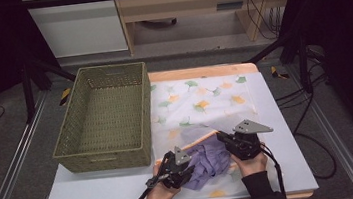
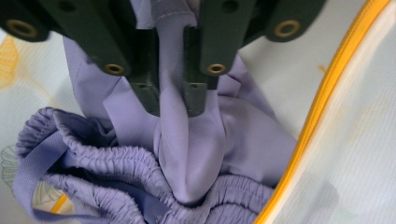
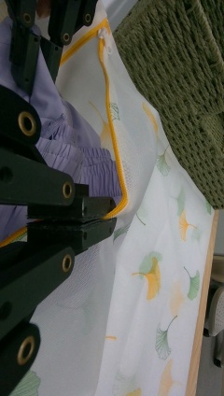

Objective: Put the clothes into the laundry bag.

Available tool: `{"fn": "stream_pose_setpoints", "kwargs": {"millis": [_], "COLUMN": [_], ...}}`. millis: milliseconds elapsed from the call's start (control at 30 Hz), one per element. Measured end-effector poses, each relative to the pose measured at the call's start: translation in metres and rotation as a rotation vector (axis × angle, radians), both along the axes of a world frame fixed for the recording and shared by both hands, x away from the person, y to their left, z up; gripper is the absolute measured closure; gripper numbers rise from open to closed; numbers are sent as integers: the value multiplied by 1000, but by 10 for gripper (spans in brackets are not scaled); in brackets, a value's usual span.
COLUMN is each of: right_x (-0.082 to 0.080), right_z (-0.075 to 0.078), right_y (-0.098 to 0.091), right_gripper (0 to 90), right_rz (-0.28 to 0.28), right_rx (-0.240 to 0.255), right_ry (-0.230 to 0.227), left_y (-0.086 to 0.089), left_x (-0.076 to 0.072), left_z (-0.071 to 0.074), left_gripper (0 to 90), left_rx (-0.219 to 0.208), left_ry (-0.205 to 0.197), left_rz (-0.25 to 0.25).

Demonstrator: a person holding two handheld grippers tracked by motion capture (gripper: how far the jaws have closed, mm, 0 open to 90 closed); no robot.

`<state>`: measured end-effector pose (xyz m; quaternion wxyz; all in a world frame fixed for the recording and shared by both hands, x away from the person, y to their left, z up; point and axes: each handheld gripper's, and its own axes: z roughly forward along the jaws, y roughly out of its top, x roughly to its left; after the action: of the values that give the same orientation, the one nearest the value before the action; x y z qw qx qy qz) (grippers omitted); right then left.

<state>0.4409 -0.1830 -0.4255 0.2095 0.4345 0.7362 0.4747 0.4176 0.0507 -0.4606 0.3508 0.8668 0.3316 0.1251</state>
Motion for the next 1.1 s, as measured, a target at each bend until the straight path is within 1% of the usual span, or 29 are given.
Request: {"fn": "stream_pose_setpoints", "kwargs": {"millis": [67,100,133,200,233,300,333,433,567,600,667,700,733,767,833,900,967,1033,1100], "right_x": [0,0,0,1,1,1,1,1,0,0,0,0,0,0,0,0,0,0,0], "right_z": [0,0,0,0,0,0,0,0,1,2,2,2,2,2,2,2,2,2,2], "right_y": [0,0,0,1,1,1,1,0,0,-1,-1,-1,-1,-1,-1,-1,-2,-2,-2], "right_gripper": [884,884,884,885,884,884,884,884,884,884,884,884,884,884,884,884,884,884,884], "right_rz": [-2,-2,-2,-1,-1,-1,-1,0,-1,0,-1,-2,-1,-2,-3,-6,-6,-7,-7], "right_rx": [0,0,1,-1,0,1,5,4,9,9,10,10,9,8,7,8,9,8,7], "right_ry": [0,1,-2,0,0,0,1,-2,-2,-4,-3,-5,-4,-6,-4,-5,-4,-5,-3], "left_y": [-4,-6,-9,-14,-17,-24,-26,-34,-38,-37,-36,-36,-35,-34,-30,-27,-23,-21,-19], "left_x": [0,1,1,3,5,11,14,24,37,38,38,36,35,32,26,20,13,7,1], "left_z": [1,2,3,4,4,2,1,-4,-11,-12,-11,-10,-8,-5,1,7,11,13,11], "left_gripper": [825,829,830,832,832,833,833,834,829,827,814,790,749,690,558,468,404,377,374], "left_rx": [-2,2,-2,-5,-10,-15,-12,-13,-14,-23,-33,-32,-38,-46,-65,-67,-70,-53,-38], "left_ry": [-6,-17,-16,-28,-31,-30,-35,-54,-70,-64,-70,-80,-80,-78,-93,-99,-97,-79,-74], "left_rz": [-4,-1,1,1,3,22,22,48,81,84,83,79,75,69,43,27,9,-12,-31]}}
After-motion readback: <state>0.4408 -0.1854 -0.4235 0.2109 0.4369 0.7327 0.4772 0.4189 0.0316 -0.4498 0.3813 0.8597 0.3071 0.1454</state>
